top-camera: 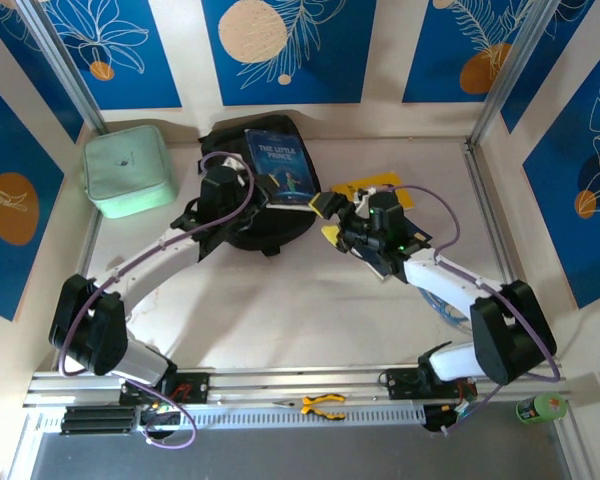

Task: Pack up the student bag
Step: Pass the book.

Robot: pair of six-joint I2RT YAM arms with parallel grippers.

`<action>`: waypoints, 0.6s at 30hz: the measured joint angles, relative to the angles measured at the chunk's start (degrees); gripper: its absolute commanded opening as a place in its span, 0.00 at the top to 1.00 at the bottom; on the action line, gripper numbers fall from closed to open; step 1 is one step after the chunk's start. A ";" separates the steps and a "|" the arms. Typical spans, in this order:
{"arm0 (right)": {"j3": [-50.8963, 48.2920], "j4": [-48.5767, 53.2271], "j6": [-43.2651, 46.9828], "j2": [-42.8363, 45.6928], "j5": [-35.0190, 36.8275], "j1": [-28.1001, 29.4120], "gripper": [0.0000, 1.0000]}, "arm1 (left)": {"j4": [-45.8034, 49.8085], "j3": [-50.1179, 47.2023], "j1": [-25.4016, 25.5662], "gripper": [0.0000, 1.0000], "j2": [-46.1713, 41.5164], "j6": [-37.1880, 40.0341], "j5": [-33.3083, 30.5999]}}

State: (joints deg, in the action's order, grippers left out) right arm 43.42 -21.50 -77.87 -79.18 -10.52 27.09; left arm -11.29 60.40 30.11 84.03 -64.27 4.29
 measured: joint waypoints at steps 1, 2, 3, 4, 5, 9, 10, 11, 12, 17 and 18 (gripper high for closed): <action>0.55 -1.64 -1.62 -0.85 0.00 0.59 0.00 | -1.36 -0.44 0.00 1.00 0.00 -1.66 -0.70; 1.25 -3.43 -3.37 -1.73 0.13 1.18 0.00 | -2.86 -1.01 0.00 1.00 0.00 -3.30 -1.42; 1.92 -5.01 -4.90 -2.47 0.26 1.68 0.00 | -4.09 -1.55 0.00 1.00 0.00 -4.74 -1.95; 2.54 -6.23 -6.12 -3.06 0.55 2.05 0.00 | -5.29 -2.12 0.00 1.00 0.00 -5.97 -2.43; 3.32 -7.91 -7.67 -3.85 0.87 2.51 0.00 | -6.34 -2.64 0.00 1.00 0.00 -6.95 -2.89; 6.71 -12.79 -12.50 -7.61 1.27 3.34 0.00 | -8.33 -3.80 0.04 1.00 0.00 -9.92 -3.89; 7.58 -13.86 -13.49 -8.72 1.31 3.43 0.00 | -8.90 -3.93 0.09 1.00 0.00 -10.43 -4.28; 8.41 -14.97 -14.60 -9.90 1.44 3.54 0.00 | -9.55 -4.13 0.17 1.00 0.00 -10.91 -4.74; 9.09 -15.96 -15.67 -10.99 1.62 3.69 0.00 | -10.16 -4.20 0.20 1.00 0.00 -11.30 -5.11; 11.28 -18.64 -19.71 -15.32 3.89 4.72 0.08 | -12.70 -4.50 0.39 1.00 0.00 -12.63 -7.08; 11.67 -18.86 -20.55 -16.04 4.44 5.14 0.12 | -13.16 -4.59 0.42 1.00 0.00 -12.85 -7.45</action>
State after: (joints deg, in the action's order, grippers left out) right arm 55.09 -40.36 -98.41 -95.22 -6.09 32.23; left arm -24.45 55.81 30.52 84.03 -77.12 -3.16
